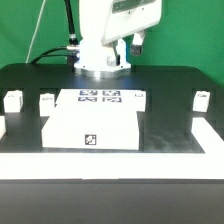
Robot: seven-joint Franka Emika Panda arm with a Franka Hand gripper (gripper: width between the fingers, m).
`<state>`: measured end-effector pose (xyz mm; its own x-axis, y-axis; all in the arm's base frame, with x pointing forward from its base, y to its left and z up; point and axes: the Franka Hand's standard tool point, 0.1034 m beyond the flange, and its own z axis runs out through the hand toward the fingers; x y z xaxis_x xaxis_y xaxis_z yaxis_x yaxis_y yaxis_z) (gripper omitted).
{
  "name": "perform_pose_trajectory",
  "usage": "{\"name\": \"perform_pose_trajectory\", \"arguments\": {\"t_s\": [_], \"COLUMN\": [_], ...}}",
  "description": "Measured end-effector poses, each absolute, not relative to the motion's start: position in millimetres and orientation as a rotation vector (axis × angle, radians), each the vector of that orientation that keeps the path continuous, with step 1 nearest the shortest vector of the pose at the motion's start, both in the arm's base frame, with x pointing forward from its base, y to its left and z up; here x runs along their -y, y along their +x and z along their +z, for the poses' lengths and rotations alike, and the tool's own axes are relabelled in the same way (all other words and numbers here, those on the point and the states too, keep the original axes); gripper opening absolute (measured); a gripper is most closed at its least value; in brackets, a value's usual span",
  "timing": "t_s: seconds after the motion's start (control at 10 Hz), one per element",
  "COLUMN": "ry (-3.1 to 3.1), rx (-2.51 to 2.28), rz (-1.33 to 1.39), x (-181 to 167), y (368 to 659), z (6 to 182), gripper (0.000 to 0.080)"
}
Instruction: Assemble one leg
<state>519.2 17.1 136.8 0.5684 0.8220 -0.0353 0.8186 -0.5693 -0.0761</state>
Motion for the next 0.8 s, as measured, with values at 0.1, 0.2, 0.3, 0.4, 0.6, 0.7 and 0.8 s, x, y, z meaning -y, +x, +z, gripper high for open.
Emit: {"name": "perform_pose_trajectory", "arguments": {"t_s": [0.1, 0.2, 0.3, 0.4, 0.6, 0.7, 0.8], "ry": [-2.737, -2.736, -2.736, -2.736, -2.736, -2.722, -2.648], "rx": [1.432, 1.432, 1.433, 1.433, 1.433, 1.456, 1.575], "rz": [0.103, 0.103, 0.103, 0.105, 0.106, 0.106, 0.112], "x": [-17.1, -17.1, -17.0, -17.0, -17.0, -16.3, -11.7], "y": [519.2, 519.2, 519.1, 519.0, 518.8, 518.4, 515.9], "z": [136.8, 136.8, 136.7, 136.2, 135.8, 135.2, 131.9], "gripper": [0.0650, 0.0650, 0.0650, 0.0650, 0.0650, 0.0650, 0.0650]}}
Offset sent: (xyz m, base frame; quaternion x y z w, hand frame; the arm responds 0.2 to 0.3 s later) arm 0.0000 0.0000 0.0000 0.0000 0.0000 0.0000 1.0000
